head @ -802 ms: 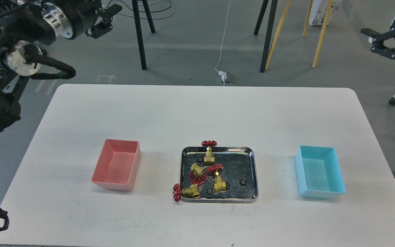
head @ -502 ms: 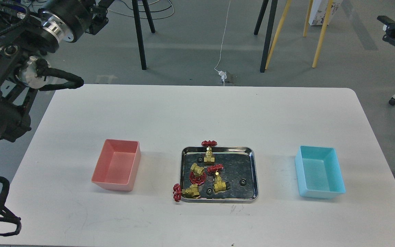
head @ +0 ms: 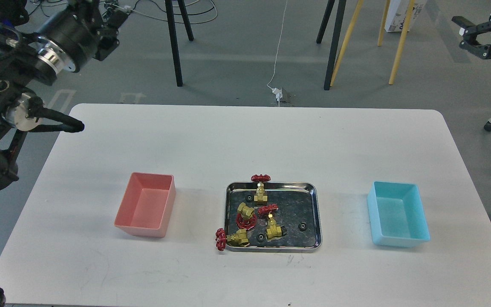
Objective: Place valve in pink box and gear in blue box
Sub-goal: 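Move the left arm down from rest toward the steel tray, then lower the left hand onto a brass valve on the tray and close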
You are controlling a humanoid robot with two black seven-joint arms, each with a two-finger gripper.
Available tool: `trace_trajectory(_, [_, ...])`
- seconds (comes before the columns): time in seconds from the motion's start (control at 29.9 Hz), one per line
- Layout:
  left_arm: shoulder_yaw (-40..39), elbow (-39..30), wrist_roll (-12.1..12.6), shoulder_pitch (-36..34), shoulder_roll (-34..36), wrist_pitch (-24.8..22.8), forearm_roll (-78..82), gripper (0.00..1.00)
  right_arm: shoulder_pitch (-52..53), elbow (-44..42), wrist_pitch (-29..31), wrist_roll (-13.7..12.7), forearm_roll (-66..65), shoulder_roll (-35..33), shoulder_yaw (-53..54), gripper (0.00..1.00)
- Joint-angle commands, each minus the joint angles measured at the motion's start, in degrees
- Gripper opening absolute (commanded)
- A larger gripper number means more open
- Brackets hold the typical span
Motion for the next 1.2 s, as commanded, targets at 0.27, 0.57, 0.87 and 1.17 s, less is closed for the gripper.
trace_trajectory(0.27, [28.51, -5.74, -3.53, 10.04, -4.34, 42.27, 47.71, 1.0, 1.87, 0.21, -4.35, -0.38, -6.83, -0.26, -2.52, 0.98])
trace_trajectory(0.57, [28.89, -0.28, 0.69, 22.88, -14.81, 42.56, 65.8, 1.0, 3.72, 0.21, -5.05, -1.69, -16.61, -0.08, -2.79, 0.98])
trace_trajectory(0.87, [29.68, 8.49, 2.71, 22.62, -20.25, 40.18, 65.8, 1.0, 3.89, 0.39, -5.05, -1.69, -16.87, -0.08, -4.9, 0.98])
trace_trajectory(1.17, [30.82, 9.56, 2.98, 23.41, -23.86, 37.63, 65.8, 1.0, 4.24, -0.05, -4.97, -1.69, -17.05, 0.01, -5.25, 0.98])
